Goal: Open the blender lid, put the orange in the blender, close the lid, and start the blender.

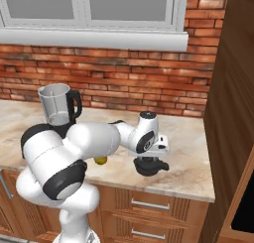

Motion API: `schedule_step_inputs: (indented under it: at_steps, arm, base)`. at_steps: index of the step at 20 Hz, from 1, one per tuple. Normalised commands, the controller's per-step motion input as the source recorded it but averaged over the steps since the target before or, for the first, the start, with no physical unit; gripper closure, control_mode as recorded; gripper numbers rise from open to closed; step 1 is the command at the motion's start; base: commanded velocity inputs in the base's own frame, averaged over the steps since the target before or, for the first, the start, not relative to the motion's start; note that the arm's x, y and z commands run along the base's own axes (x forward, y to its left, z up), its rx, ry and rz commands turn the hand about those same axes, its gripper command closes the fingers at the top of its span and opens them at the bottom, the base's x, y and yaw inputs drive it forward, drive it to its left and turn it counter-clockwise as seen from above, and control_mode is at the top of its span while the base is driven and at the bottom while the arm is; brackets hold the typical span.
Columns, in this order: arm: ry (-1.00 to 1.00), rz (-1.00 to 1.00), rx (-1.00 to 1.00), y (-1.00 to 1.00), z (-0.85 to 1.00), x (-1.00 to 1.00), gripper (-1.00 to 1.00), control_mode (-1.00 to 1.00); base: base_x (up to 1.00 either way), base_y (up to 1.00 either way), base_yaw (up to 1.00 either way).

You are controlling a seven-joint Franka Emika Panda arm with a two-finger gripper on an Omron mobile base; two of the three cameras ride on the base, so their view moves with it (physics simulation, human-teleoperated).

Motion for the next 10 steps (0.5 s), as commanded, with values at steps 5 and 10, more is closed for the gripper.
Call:
schedule_step_inputs:
  at_steps: [5,10]
  arm:
    - [0.00,0.00,0.00,0.00,-0.27,0.20,1.00,-1.00]
    - [0.00,0.00,0.00,0.01,-0.33,0.08,-1.00,-1.00]
  base:
    - [0.00,0.00,0.00]
    - [0.00,0.00,0.00]
